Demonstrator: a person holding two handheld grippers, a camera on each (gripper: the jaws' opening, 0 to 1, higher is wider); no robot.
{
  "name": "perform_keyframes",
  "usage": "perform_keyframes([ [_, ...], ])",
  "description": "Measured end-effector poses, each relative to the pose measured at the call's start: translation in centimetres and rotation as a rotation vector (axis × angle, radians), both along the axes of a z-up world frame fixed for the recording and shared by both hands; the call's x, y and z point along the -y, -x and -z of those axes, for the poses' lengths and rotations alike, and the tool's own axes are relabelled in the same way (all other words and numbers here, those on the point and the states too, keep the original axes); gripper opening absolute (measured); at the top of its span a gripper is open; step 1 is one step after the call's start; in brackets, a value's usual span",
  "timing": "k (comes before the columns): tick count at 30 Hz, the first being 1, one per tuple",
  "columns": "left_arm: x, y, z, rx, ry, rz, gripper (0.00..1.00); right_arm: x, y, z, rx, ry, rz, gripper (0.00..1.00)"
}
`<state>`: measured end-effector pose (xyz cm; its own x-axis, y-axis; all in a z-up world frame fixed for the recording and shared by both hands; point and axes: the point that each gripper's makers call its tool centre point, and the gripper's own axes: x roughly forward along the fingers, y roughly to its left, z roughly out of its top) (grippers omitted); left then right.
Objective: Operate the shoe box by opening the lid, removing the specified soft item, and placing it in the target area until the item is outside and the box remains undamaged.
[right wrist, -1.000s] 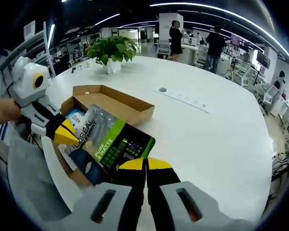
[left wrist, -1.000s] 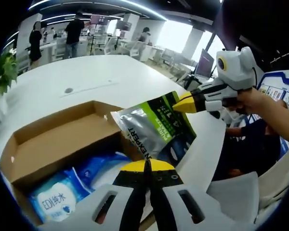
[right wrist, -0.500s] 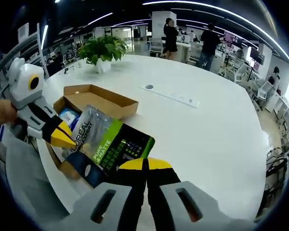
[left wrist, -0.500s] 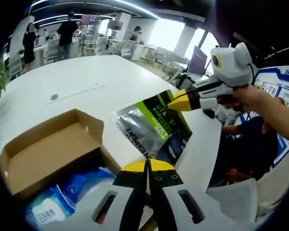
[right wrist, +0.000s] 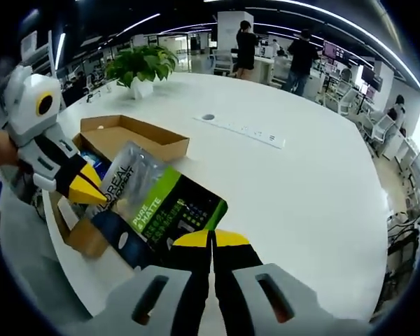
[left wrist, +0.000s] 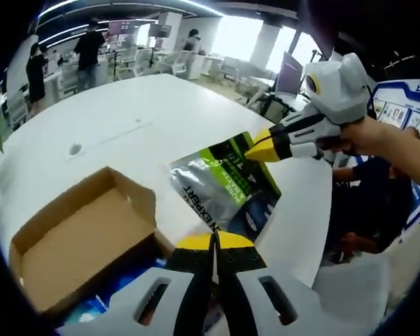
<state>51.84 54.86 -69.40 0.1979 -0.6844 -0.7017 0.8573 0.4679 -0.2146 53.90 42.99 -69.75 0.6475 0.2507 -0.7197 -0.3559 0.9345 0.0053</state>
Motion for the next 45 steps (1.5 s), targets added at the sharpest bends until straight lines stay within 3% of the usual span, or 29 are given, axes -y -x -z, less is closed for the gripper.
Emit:
perform_keyframes([
  [19,0.9,-0.3,3.0,0.098,-0.204,0.174,0.0,0.6,-1.0,3.1,-0.006,-0.005,0.059,0.0],
  [35,1.0,-0.6,3.4,0.092,-0.2,0.152,0.0,0.6,-1.4,6.1,0.014,-0.065,0.218,0.0],
  [45,1.1,-0.4,3.7,0.108,-0.215,0.174,0.0,0.5,-1.3,7.8,0.011,-0.052,0.238,0.0],
])
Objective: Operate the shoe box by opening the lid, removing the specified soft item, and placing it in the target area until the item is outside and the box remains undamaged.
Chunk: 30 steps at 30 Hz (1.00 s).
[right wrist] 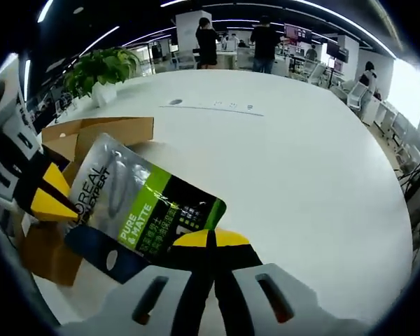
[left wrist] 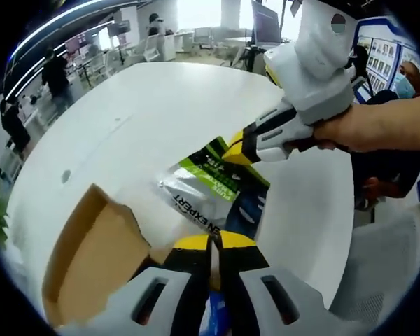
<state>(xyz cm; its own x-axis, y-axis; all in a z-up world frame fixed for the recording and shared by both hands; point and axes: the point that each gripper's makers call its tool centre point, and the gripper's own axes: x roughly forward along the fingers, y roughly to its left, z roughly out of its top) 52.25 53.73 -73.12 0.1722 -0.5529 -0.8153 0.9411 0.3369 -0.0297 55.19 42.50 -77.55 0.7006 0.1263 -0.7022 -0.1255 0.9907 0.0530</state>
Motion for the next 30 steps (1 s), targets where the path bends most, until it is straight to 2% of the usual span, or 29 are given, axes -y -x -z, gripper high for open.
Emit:
perform_keyframes([
  [8,-0.1,0.0,0.0,0.03,-0.001,0.019,0.02,0.0,0.1,1.4,-0.019,0.01,0.035,0.0],
  [11,-0.2,0.0,-0.4,0.02,0.018,0.013,0.03,-0.1,0.4,2.0,-0.036,0.01,0.045,0.0],
  [14,-0.5,0.0,-0.8,0.021,0.037,0.011,0.04,-0.1,0.4,2.2,-0.028,0.011,0.057,0.0],
  [21,-0.6,0.3,-2.5,0.0,0.136,-0.025,0.07,-0.2,0.1,2.2,-0.023,0.037,-0.013,0.0],
  [30,-1.7,0.1,-4.3,0.023,0.192,-0.046,0.09,0.1,-0.3,2.1,-0.026,0.08,-0.083,0.0],
])
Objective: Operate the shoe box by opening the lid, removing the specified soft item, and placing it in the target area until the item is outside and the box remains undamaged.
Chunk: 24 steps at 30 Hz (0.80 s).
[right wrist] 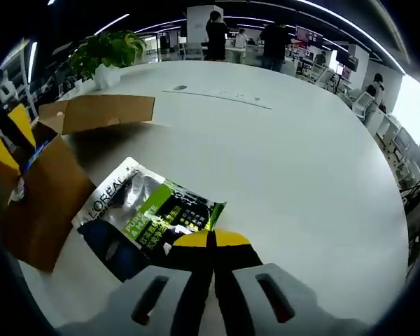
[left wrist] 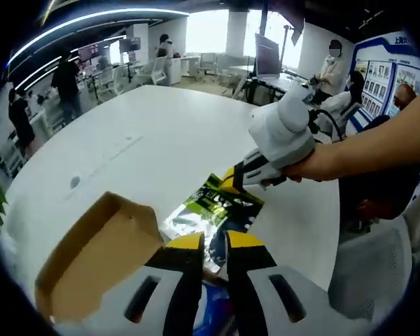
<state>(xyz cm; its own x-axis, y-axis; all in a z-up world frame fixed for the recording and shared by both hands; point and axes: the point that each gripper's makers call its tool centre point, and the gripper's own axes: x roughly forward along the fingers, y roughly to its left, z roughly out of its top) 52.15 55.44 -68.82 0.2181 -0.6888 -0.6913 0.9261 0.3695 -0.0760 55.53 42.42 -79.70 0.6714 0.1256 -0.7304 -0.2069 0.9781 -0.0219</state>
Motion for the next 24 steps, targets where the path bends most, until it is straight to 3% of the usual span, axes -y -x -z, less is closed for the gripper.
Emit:
perform_keyframes([
  [12,-4.8,-1.0,-1.1,0.016,0.028,-0.1,0.1,0.3,-0.3,-0.1,-0.008,0.034,-0.056,0.0],
  [24,-11.0,-2.1,-0.6,0.014,0.014,-0.229,0.11,0.7,-0.8,0.1,-0.019,0.05,-0.095,0.01],
])
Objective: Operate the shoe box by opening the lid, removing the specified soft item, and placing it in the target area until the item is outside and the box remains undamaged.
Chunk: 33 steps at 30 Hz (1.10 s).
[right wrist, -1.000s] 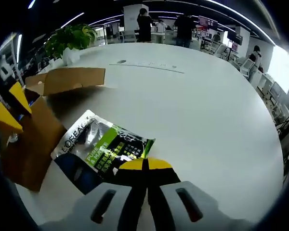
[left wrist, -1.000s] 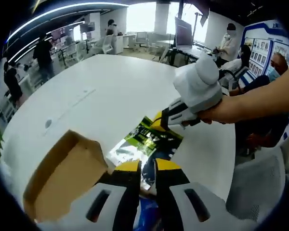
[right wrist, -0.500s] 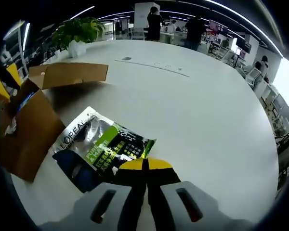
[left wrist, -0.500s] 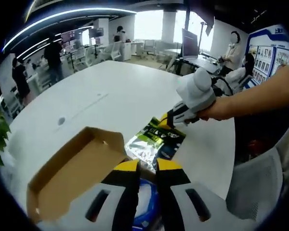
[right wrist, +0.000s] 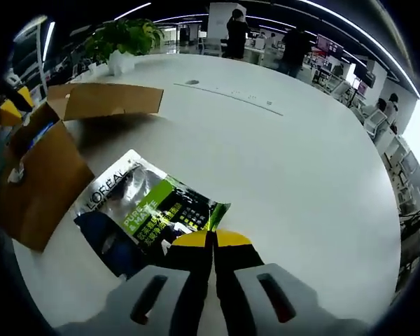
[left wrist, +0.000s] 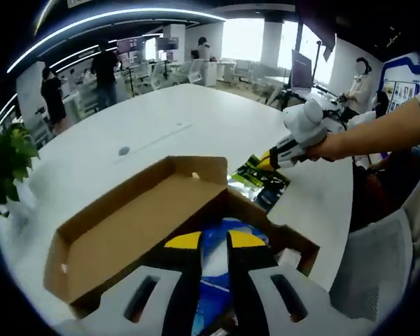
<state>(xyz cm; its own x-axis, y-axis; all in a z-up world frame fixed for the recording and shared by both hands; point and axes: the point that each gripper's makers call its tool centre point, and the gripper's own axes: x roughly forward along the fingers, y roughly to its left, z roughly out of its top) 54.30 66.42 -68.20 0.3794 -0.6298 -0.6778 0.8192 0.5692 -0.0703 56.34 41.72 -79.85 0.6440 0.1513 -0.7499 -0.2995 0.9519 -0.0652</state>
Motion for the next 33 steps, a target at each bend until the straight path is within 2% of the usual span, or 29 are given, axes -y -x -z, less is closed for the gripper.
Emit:
perform_keyframes([
  [13,-6.8,-1.0,0.2,0.007,-0.018,-0.142,0.13,0.4,0.5,-0.6,-0.033,-0.013,0.022,0.06],
  [22,-10.3,-0.9,0.3,0.007,-0.026,-0.203,0.13,-0.5,1.9,-2.8,-0.025,-0.054,0.031,0.15],
  [33,-14.1,-0.1,0.1,0.019,-0.039,-0.26,0.13,-4.5,3.4,-6.8,0.015,-0.12,-0.035,0.21],
])
